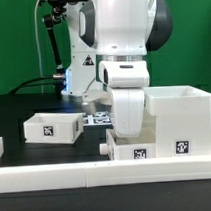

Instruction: Assemble drawer

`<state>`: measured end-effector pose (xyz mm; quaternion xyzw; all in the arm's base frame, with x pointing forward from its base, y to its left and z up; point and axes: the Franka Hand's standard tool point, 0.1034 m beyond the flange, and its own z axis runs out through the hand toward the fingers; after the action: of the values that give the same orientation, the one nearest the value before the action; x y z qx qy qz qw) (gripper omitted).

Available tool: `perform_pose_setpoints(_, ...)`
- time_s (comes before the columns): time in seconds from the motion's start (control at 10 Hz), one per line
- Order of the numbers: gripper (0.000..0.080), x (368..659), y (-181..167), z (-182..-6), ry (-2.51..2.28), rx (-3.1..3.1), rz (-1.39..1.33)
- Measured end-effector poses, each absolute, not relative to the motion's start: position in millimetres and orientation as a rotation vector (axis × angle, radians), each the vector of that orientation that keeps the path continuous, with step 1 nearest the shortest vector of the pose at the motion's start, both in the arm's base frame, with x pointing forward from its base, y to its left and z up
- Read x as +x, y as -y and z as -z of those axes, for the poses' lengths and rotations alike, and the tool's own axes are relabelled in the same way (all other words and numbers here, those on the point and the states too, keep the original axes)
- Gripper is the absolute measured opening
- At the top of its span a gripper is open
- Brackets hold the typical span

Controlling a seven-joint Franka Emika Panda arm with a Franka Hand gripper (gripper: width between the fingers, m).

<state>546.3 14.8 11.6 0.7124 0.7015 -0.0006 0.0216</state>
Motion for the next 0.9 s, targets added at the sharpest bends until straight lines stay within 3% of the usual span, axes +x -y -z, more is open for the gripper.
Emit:
perform_pose_setpoints(0.3, 0.0042, 546, -13, -11.2, -2.172, 2.211, 0.005)
perform_pose_setpoints(0.4, 0.0136, 547, -13, -11.8, -2.168, 2.214, 0.003)
perform_pose_setpoints(0.6, 0.0411, 550, -14, -18.5, -2.151, 2.225, -0.002)
perform_pose_setpoints(0.7, 0.0411, 553, -13, -25.6, -2.136, 2.233, -0.006)
perform_pose_setpoints(0.8, 0.0590, 556, -13, -34.5, -2.115, 2.244, -0.014)
perform_pose_setpoints(0.9, 0.0631, 558, -12, -42.0, -2.111, 2.246, -0.012)
